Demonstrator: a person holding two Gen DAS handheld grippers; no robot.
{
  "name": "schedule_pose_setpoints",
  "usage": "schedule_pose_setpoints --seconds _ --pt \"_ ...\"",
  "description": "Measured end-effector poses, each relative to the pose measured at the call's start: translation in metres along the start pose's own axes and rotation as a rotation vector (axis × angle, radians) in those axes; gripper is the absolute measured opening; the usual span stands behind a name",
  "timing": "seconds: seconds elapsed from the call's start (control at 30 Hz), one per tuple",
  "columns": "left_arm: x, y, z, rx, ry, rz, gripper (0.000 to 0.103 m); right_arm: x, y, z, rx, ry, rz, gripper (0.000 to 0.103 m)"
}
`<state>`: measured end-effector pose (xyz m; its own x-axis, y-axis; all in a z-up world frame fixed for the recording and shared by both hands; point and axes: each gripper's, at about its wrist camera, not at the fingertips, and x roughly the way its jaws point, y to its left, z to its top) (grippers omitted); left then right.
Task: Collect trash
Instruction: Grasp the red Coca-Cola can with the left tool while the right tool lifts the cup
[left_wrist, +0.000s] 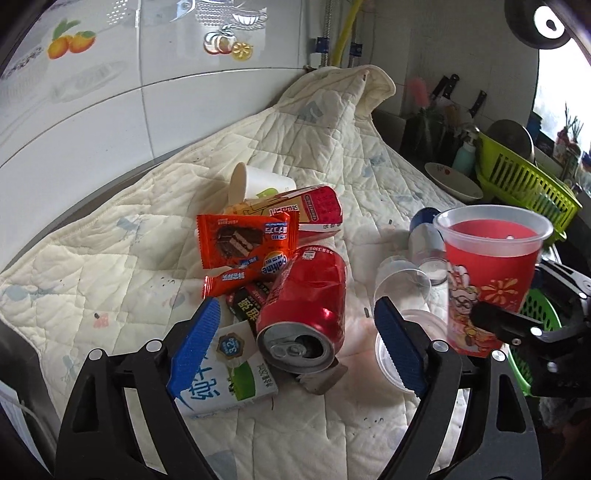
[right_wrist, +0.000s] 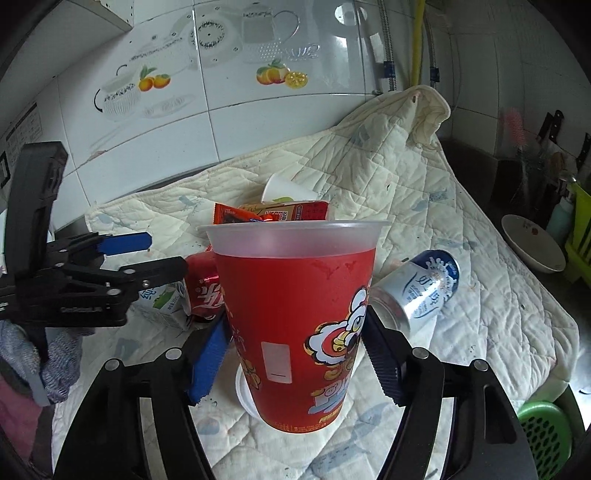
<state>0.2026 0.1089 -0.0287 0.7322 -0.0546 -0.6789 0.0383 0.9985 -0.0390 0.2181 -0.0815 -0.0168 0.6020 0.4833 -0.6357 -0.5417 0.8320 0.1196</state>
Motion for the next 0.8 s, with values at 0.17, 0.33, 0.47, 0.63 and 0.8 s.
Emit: schedule_pose_setpoints --seconds 0.17,0.33,0.47,0.63,0.8 --pt "0.028 -0.017 0.009 0.089 0.063 -0.025 0.084 -0.032 -0.016 -0.012 0.042 -0.031 -0.018 0.067" --pt "0.056 -0.022 0.017 0.156 0.132 0.006 0.085 -0.060 -0.031 -0.027 0.079 -0.047 -0.054 0.067" --pt "0.072 -0.021 0.023 0.188 0.186 0.000 0.087 -0.073 -0.042 -0.038 0.107 -0.052 -0.082 0.067" --pt "0.090 -0.021 0.025 0.210 0.256 -0.013 0.087 -0.082 -0.052 -0.049 0.143 -0.045 -0.110 0.067" --pt "0.098 -0.026 0.023 0.237 0.273 -0.004 0.084 -0.091 -0.061 -0.061 0.164 -0.042 -0.148 0.067"
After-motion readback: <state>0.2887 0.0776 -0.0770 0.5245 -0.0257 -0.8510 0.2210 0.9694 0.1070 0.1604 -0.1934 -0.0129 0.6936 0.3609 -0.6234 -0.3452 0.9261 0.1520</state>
